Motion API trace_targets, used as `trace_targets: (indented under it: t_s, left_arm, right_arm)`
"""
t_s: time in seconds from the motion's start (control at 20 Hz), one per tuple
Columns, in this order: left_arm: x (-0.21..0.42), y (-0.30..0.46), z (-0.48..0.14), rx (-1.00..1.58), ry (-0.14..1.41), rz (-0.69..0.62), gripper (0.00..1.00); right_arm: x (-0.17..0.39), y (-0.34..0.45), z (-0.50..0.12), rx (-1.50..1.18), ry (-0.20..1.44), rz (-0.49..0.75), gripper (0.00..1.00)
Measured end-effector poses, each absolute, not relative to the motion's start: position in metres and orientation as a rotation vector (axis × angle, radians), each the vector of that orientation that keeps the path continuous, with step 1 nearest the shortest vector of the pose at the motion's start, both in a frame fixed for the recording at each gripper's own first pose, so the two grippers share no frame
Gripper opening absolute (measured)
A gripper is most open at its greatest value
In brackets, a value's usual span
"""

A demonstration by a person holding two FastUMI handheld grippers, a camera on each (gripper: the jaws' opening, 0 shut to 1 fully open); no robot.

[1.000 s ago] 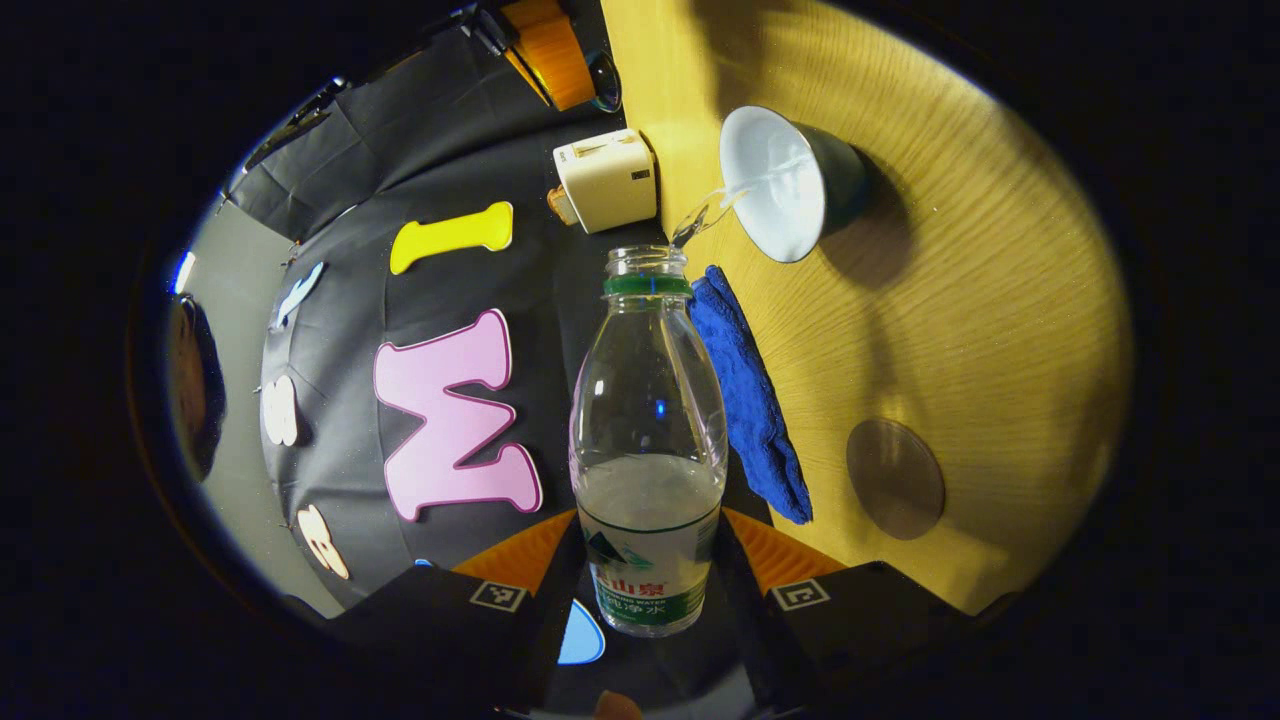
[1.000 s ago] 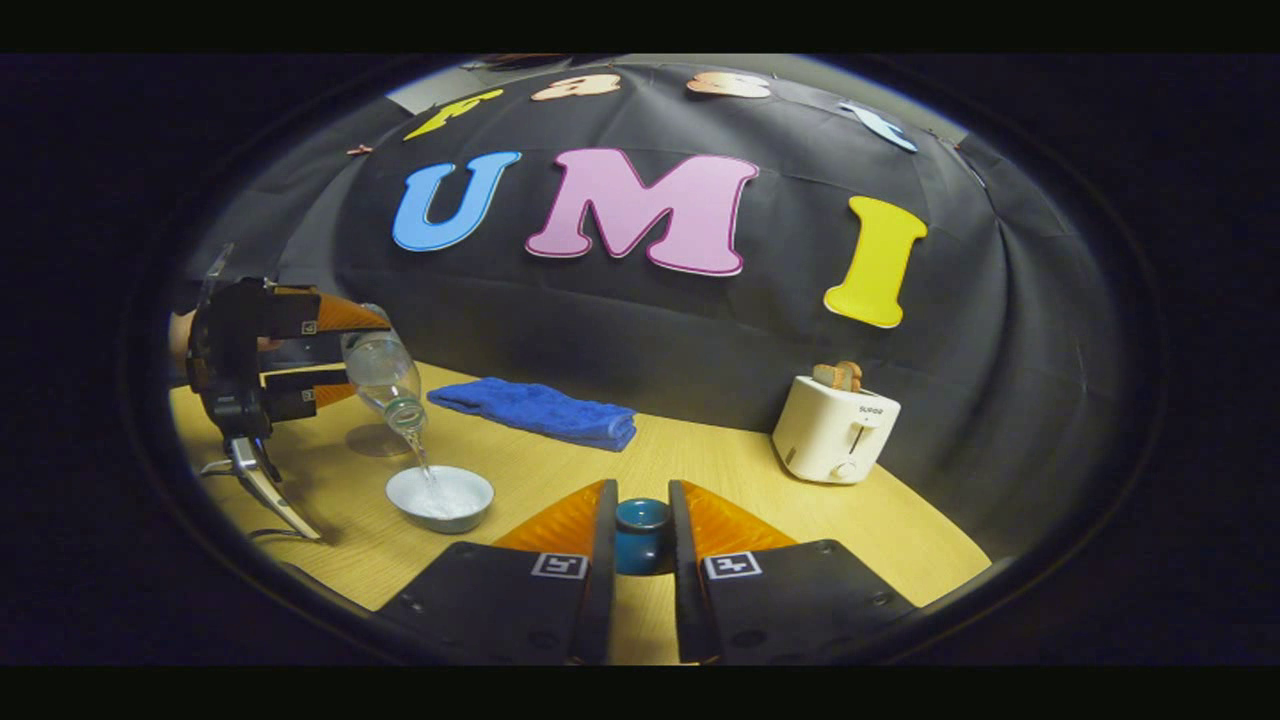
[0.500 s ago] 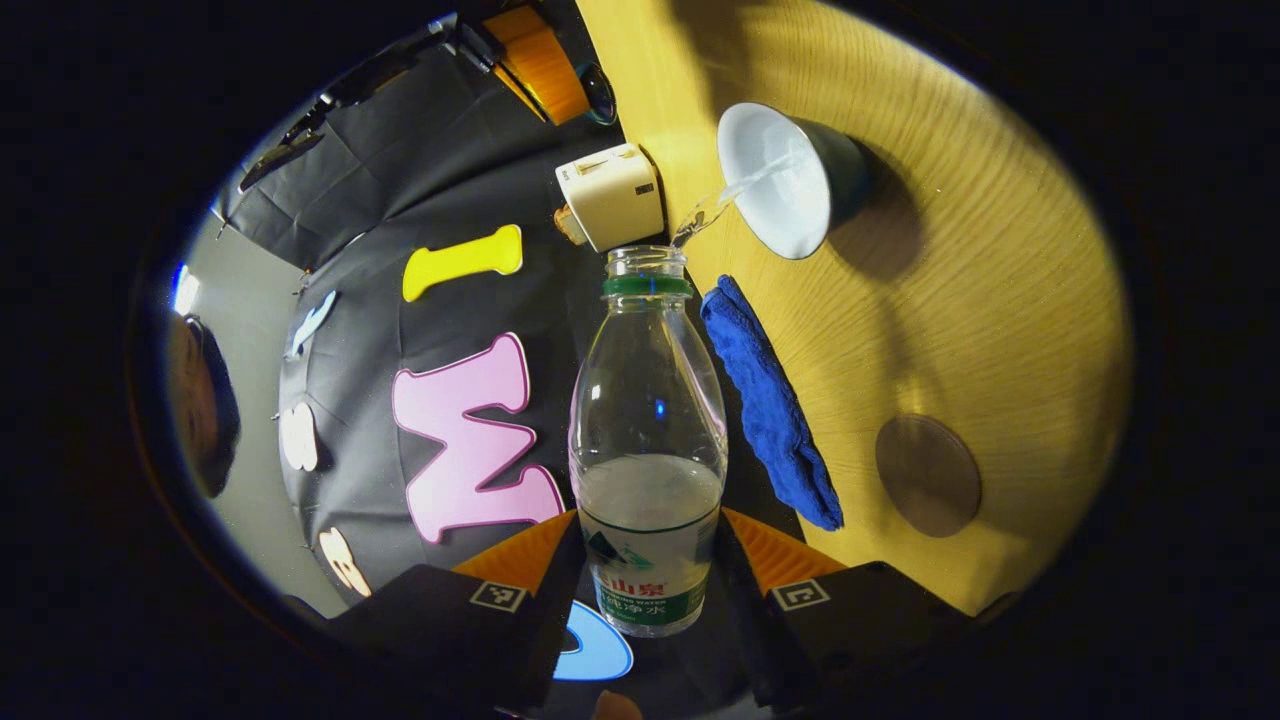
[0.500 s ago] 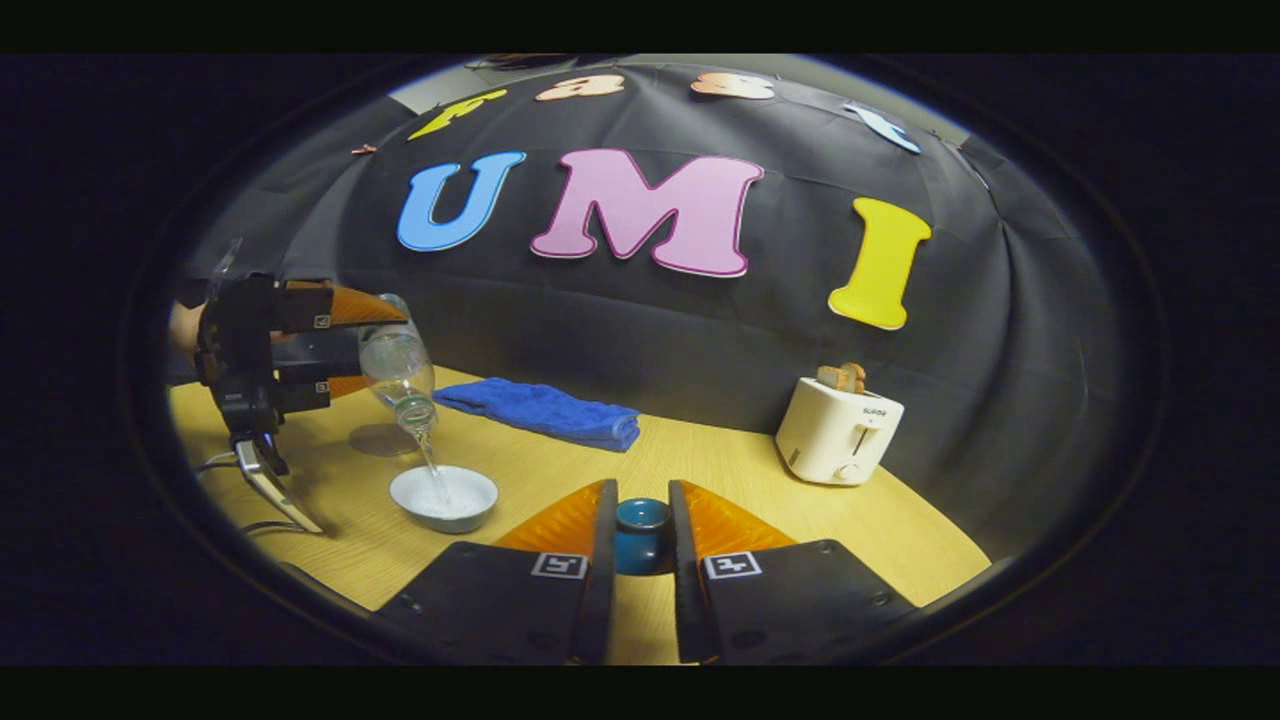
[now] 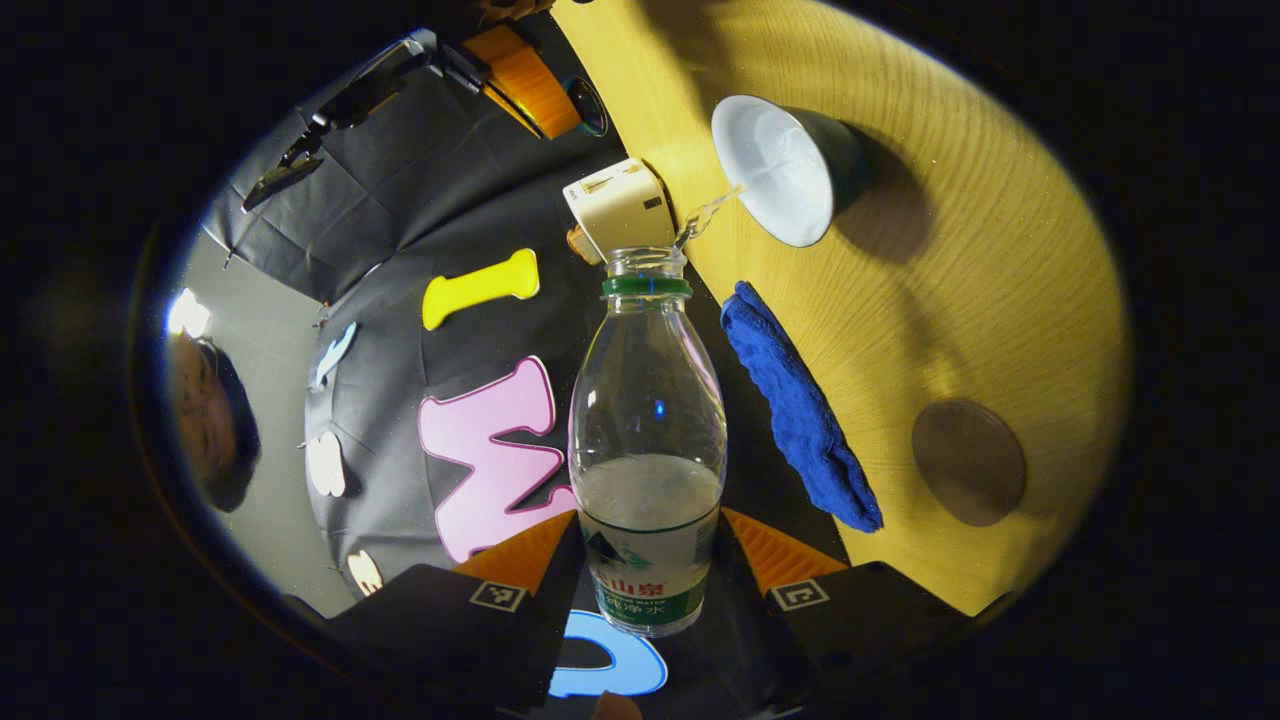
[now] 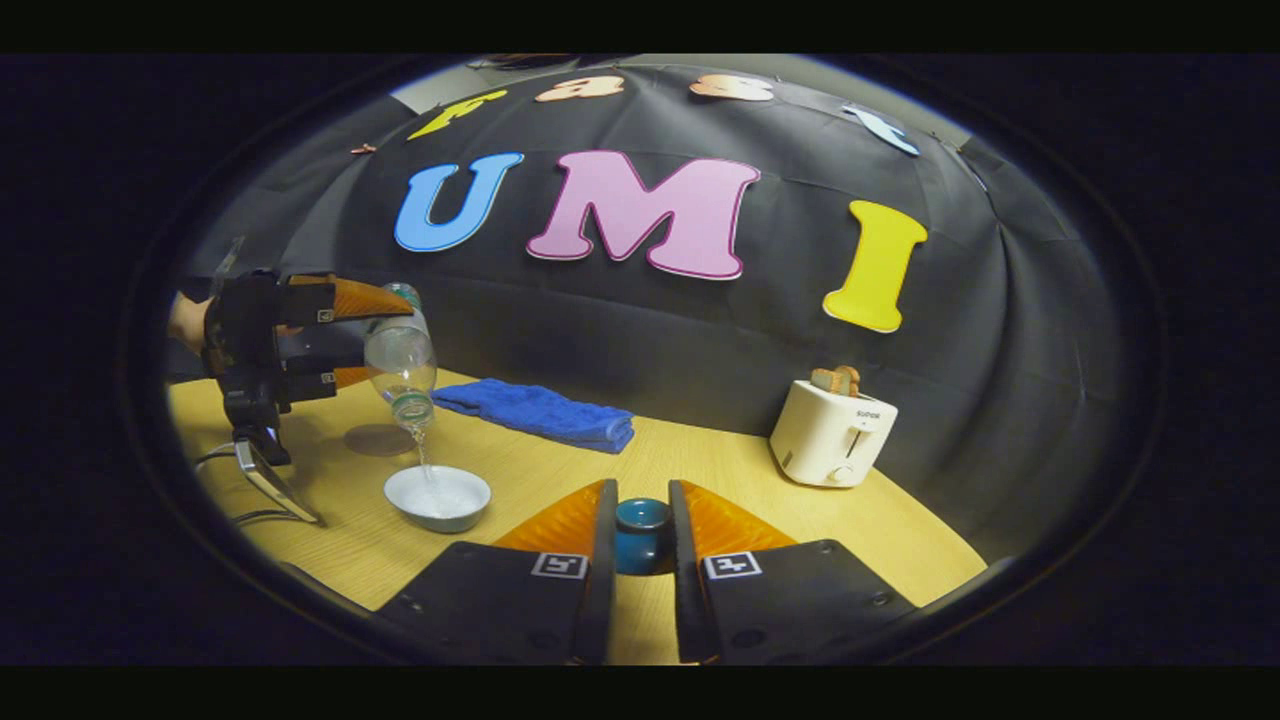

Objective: Open the teacup lid with one hand, grasp the water bottle and pour water into the teacup with the other hand; after pouring, place the water bottle on the coaster and then close the teacup lid.

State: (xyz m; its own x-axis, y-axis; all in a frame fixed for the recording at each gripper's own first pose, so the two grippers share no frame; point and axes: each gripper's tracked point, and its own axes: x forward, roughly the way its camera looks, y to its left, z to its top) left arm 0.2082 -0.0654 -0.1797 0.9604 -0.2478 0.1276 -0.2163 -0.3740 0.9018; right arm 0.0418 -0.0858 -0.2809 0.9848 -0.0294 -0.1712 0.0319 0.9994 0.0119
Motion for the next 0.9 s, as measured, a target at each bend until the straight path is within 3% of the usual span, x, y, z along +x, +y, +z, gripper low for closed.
trace_targets:
  t_s: [0.25,0.3,0.35,0.45,0.75,0.9]
  left_arm:
    - [0.21,-0.072,-0.175,2.012,-0.416,-0.04,0.74]
    - [0.21,-0.074,-0.174,2.017,-0.434,-0.042,0.73]
    - [0.21,-0.076,-0.17,2.024,-0.456,-0.039,0.73]
    - [0.21,-0.079,-0.163,2.025,-0.497,-0.033,0.74]
    - [0.204,-0.092,-0.145,2.013,-0.617,-0.012,0.74]
    - [0.205,-0.093,-0.142,2.029,-0.642,-0.007,0.74]
  right_arm:
    - [0.042,-0.085,-0.281,0.01,0.167,-0.029,0.28]
    - [0.041,-0.085,-0.281,0.009,0.17,-0.028,0.31]
    - [0.041,-0.085,-0.282,0.009,0.171,-0.028,0.27]
    - [0.041,-0.086,-0.283,0.01,0.171,-0.028,0.31]
    - [0.041,-0.086,-0.28,0.01,0.164,-0.029,0.23]
    - [0.041,-0.087,-0.279,0.008,0.159,-0.031,0.27]
